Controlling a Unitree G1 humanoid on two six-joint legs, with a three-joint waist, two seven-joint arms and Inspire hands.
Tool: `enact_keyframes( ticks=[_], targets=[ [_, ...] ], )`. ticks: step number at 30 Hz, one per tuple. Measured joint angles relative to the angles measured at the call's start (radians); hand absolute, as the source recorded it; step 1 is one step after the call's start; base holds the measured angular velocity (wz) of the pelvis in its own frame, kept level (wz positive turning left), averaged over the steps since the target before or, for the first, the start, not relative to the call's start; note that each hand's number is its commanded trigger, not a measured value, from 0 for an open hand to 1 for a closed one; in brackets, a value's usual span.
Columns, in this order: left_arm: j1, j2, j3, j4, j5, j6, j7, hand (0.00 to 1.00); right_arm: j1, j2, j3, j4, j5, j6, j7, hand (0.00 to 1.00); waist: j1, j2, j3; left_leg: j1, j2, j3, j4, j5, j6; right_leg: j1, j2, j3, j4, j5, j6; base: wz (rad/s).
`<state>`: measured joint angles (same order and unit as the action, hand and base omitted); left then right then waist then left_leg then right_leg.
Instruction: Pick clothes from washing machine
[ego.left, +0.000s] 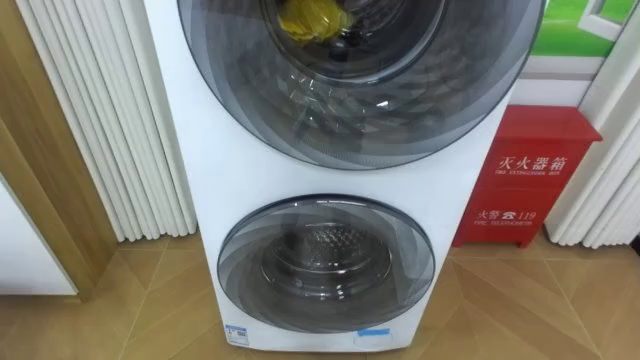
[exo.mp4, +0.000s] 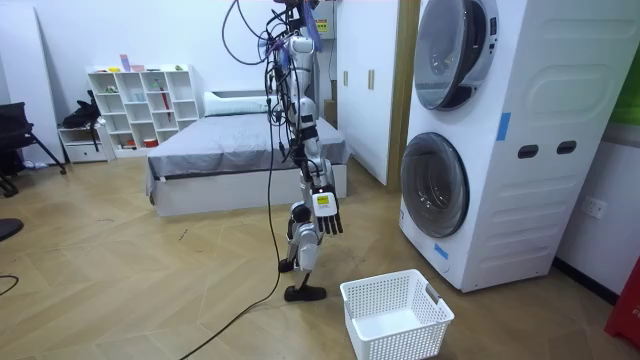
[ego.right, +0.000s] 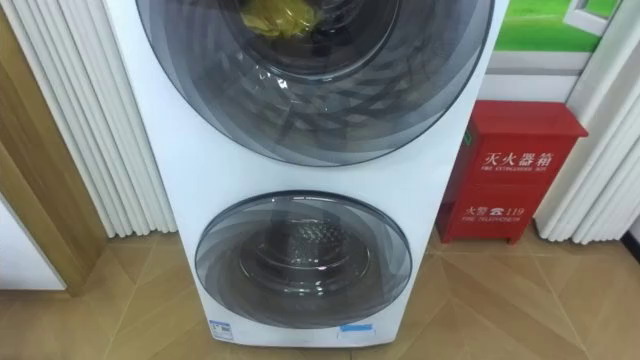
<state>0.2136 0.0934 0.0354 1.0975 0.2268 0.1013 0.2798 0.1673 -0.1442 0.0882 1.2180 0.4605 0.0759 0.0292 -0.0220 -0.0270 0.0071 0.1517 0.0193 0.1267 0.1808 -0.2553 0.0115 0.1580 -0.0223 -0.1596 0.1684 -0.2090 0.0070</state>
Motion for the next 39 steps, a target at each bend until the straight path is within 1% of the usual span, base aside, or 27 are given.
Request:
enact_keyframes(
  ticks=[3, 6, 13, 21, 22, 23, 24, 25, 26, 27, 28, 29, 30, 31, 32, 33, 35, 36, 37, 39],
  targets=[
    [0.001, 0.0, 0.0, 0.0, -0.002, 0.0, 0.0, 0.0, 0.0, 0.0, -0.002, 0.0, 0.0, 0.0, 0.007, 0.0, 0.0, -0.001, -0.0003, 0.0, 0.0, 0.001, 0.001, 0.0, 0.0, 0.0, 0.0, 0.0, 0.0, 0.0, 0.0, 0.0],
    [-0.001, 0.0, 0.0, 0.0, -0.038, -0.002, 0.0, 0.0, -0.001, 0.0, -0.002, 0.001, 0.003, 0.0, 0.011, 0.0, -0.001, -0.001, -0.0002, 0.0, 0.0, 0.0, 0.001, 0.0, 0.0, 0.0, 0.0, 0.0, 0.0, 0.0, 0.0, 0.0],
    [-0.001, 0.0, 0.001, 0.0, -0.038, -0.006, 0.0, 0.0, -0.001, -0.001, -0.002, 0.001, 0.014, 0.0, 0.018, 0.0, 0.0, -0.001, 0.0, 0.0, 0.0, 0.001, 0.0, 0.0, 0.0, -0.001, 0.0, 0.002, 0.0, 0.0, 0.0, 0.0],
    [0.001, 0.001, 0.004, -0.001, -0.039, 0.002, -0.009, 0.0, -0.002, 0.001, -0.007, 0.0, 0.015, 0.002, 0.017, 0.0, 0.001, -0.001, -0.0006, 0.0, 0.002, 0.002, 0.0, 0.0, 0.0, -0.001, 0.002, 0.004, 0.0, 0.0, 0.0, 0.0],
    [0.001, 0.001, 0.008, -0.001, -0.038, 0.002, -0.013, 0.0, -0.004, 0.001, -0.008, 0.0, 0.014, 0.003, 0.017, 0.0, 0.001, -0.002, -0.0016, -0.001, 0.002, 0.002, 0.001, 0.0, 0.0, -0.001, 0.002, 0.004, 0.0, 0.0, 0.0, 0.0],
    [0.0, 0.001, 0.018, -0.001, -0.038, 0.002, -0.021, 0.0, -0.008, 0.0, -0.019, -0.012, -0.001, 0.013, 0.014, 0.0, 0.001, -0.007, -0.0053, 0.0, 0.002, 0.002, 0.002, 0.0, 0.0, -0.002, 0.001, 0.004, 0.001, 0.0, 0.0, 0.0],
    [-0.001, 0.002, 0.022, -0.001, -0.038, 0.002, -0.026, 0.0, -0.008, 0.0, -0.029, -0.029, -0.01, 0.019, 0.01, 0.0, 0.001, -0.007, -0.0054, 0.0, 0.001, 0.002, 0.003, 0.0, 0.0, -0.002, 0.001, 0.004, 0.002, 0.0, 0.0, -0.03],
    [-0.001, 0.003, 0.024, -0.002, -0.038, 0.002, -0.032, 0.0, -0.01, -0.002, -0.05, -0.084, -0.037, 0.031, -0.007, 0.0, 0.0, -0.009, -0.006, -0.001, 0.0, 0.002, 0.007, 0.0, 0.0, -0.002, -0.001, 0.005, 0.003, 0.0, 0.0, 0.0],
    [-0.005, 0.004, 0.023, -0.002, -0.038, 0.001, -0.033, 0.0, -0.02, -0.003, -0.072, -0.136, -0.047, 0.033, -0.026, 0.0, 0.0, -0.008, -0.0063, 0.0, -0.001, 0.002, 0.009, 0.0, 0.0, -0.001, -0.002, 0.003, 0.004, 0.0, 0.0, 0.0],
    [-0.007, 0.005, 0.023, -0.002, -0.038, 0.001, -0.034, 0.0, -0.035, -0.005, -0.075, -0.154, -0.052, 0.033, -0.034, 0.0, 0.0, -0.008, -0.0064, 0.0, -0.001, 0.002, 0.01, 0.0, 0.0, -0.001, -0.002, 0.003, 0.004, 0.0, 0.0, 0.0],
    [-0.008, 0.008, 0.024, -0.002, -0.038, 0.0, -0.034, 0.0, -0.072, -0.005, -0.083, -0.188, -0.056, 0.032, -0.049, 0.0, 0.0, -0.009, -0.0057, 0.0, -0.001, 0.002, 0.011, 0.0, 0.0, 0.0, -0.002, 0.003, 0.004, 0.003, -0.001, 0.0],
    [-0.01, 0.009, 0.031, -0.002, -0.038, -0.002, -0.034, 0.0, -0.121, -0.005, -0.114, -0.206, -0.052, 0.032, -0.058, 0.0, 0.0, -0.019, -0.0007, 0.0, 0.0, 0.002, 0.016, 0.0, 0.0, 0.0, -0.002, 0.002, 0.002, 0.005, -0.001, 0.0],
    [-0.012, 0.009, 0.039, -0.002, -0.037, -0.004, -0.035, 0.0, -0.143, -0.006, -0.128, -0.222, -0.05, 0.032, -0.062, 0.0, 0.0, -0.012, -0.0036, 0.0, 0.0, 0.0, 0.017, 0.0, 0.0, 0.0, -0.002, 0.0, 0.002, 0.005, -0.001, 0.08],
    [-0.014, 0.014, 0.045, -0.002, -0.037, -0.008, -0.035, 0.0, -0.186, -0.006, -0.163, -0.251, -0.05, 0.023, -0.066, 0.0, -0.005, -0.018, -0.0017, -0.001, 0.0, -0.005, 0.018, 0.0, 0.0, 0.001, -0.003, -0.007, 0.002, 0.006, -0.001, 0.13],
    [-0.016, 0.02, 0.054, -0.003, -0.035, -0.012, -0.035, 0.0, -0.224, -0.01, -0.186, -0.274, -0.052, 0.011, -0.072, 0.0, -0.001, -0.023, -0.0021, -0.003, -0.001, -0.008, 0.019, 0.0, 0.0, 0.001, -0.003, -0.009, 0.002, 0.006, -0.001, 0.12],
    [-0.016, 0.021, 0.061, -0.005, -0.034, -0.013, -0.035, 0.0, -0.239, -0.013, -0.193, -0.292, -0.052, 0.01, -0.073, 0.0, 0.0, -0.022, -0.0033, -0.005, -0.001, -0.01, 0.02, 0.0, 0.0, 0.001, -0.003, -0.01, 0.002, 0.006, -0.001, 0.12],
    [-0.016, 0.034, 0.062, -0.006, -0.034, -0.012, -0.041, 0.0, -0.293, -0.032, -0.2, -0.364, -0.051, 0.009, -0.083, 0.0, 0.002, -0.03, -0.0065, -0.016, -0.002, -0.022, 0.023, 0.0, 0.0, 0.001, -0.003, -0.018, 0.001, 0.005, -0.001, 0.12],
    [-0.016, 0.038, 0.062, -0.009, -0.034, -0.01, -0.044, 0.0, -0.305, -0.037, -0.2, -0.379, -0.05, 0.009, -0.085, 0.0, 0.002, -0.031, -0.0059, -0.02, -0.002, -0.024, 0.025, 0.0, 0.0, 0.0, -0.003, -0.018, 0.0, 0.005, -0.001, 0.08],
    [-0.014, 0.042, 0.062, -0.019, -0.033, -0.003, -0.047, 0.0, -0.323, -0.048, -0.2, -0.41, -0.044, 0.009, -0.094, 0.0, 0.004, -0.036, -0.0032, -0.022, -0.003, -0.025, 0.024, 0.001, 0.0, -0.002, -0.003, -0.02, 0.0, 0.005, -0.001, 0.06],
    [-0.009, 0.043, 0.066, -0.029, -0.02, 0.006, -0.047, 0.0, -0.344, -0.059, -0.2, -0.452, -0.046, 0.01, -0.105, 0.0, 0.006, -0.039, -0.0051, -0.026, -0.003, -0.027, 0.024, 0.001, 0.0, -0.007, -0.004, -0.027, 0.0, 0.005, -0.001, 0.02]
  ],
)
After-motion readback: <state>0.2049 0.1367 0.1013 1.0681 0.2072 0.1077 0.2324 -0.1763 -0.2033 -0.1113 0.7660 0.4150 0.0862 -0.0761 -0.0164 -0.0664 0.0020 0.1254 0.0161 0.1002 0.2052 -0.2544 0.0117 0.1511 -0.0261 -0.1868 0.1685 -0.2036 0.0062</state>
